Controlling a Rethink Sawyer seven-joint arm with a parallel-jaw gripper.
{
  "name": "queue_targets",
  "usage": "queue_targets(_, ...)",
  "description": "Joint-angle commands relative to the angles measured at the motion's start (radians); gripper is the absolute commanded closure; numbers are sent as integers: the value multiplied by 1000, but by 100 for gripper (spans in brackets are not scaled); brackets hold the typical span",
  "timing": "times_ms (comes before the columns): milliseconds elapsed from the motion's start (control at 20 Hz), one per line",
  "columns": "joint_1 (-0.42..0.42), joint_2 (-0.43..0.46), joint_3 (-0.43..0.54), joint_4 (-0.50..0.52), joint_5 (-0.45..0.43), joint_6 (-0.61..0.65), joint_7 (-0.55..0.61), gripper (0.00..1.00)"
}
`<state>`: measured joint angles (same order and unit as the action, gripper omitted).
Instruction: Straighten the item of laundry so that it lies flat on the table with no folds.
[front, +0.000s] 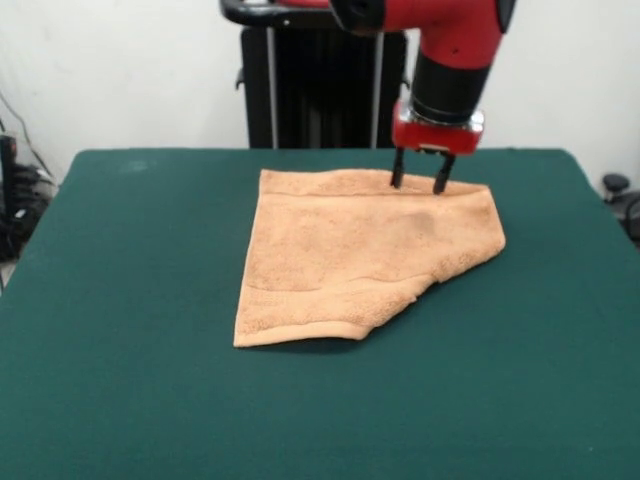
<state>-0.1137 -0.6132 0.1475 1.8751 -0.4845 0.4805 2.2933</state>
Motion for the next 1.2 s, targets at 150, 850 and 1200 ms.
queue_targets(150,-28,-83,158,-96,86,231,-124,0)
queue_targets(850,-319,138,433,-253,25,153,-380,0)
queue_targets(1200,-419,181,528,-247,-6,177,-373,0)
